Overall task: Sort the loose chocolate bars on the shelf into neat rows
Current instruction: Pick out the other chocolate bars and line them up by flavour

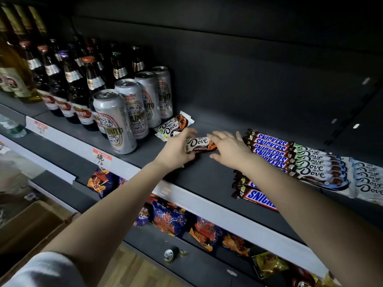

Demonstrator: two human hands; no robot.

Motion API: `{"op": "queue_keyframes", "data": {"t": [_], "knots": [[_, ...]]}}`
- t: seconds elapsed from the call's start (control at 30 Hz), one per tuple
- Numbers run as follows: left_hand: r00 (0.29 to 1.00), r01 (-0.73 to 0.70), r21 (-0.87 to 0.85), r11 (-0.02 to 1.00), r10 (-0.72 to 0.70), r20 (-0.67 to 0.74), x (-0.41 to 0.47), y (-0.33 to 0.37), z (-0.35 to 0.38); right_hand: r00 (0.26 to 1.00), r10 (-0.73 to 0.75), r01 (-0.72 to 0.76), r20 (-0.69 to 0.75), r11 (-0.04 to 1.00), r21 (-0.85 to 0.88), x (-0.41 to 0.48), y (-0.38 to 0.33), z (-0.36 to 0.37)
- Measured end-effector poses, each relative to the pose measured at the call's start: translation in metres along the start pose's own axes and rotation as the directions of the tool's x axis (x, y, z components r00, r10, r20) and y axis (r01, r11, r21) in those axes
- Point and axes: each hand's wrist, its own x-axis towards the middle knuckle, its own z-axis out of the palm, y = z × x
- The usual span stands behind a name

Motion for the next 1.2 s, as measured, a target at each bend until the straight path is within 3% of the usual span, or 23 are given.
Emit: {"op": "queue_keyframes", "data": {"t": [0.17, 0.33, 0.57, 0.8, 1.0, 1.2], "knots": [[0.995, -0.086, -0.008, 0.996, 0.085, -0.055, -0.005, 0.003, -0.005, 0.981, -0.056, 0.049, -0.184, 0.998, -0.043, 0.005, -0.002, -0.005], [0.976, -0.114, 0.012, 0.993, 0.114, -0.187, -0.001, 0.01, -0.002, 0.911, -0.148, 0.099, -0.385, 0.985, -0.144, -0.006, 0.01, -0.011], [0.95, -0.124, 0.0, 0.992, 0.119, -0.288, 0.024, 0.055, 0.025, 0.86, -0.132, 0.014, -0.493, 0.972, -0.235, -0.044, 0.058, -0.021], [0.962, -0.227, -0.017, 0.974, 0.222, -0.157, 0.056, 0.143, 0.083, 0.776, -0.044, -0.128, -0.63, 0.966, -0.225, -0.109, 0.141, -0.025], [0.946, -0.314, -0.025, 0.949, 0.31, -0.092, 0.066, 0.216, 0.143, 0.771, 0.048, -0.225, -0.635, 0.953, -0.201, -0.178, 0.212, -0.024], [0.915, -0.402, -0.064, 0.913, 0.402, -0.018, 0.06, 0.282, 0.202, 0.762, 0.262, -0.351, -0.592, 0.936, -0.037, -0.251, 0.267, -0.018]]}}
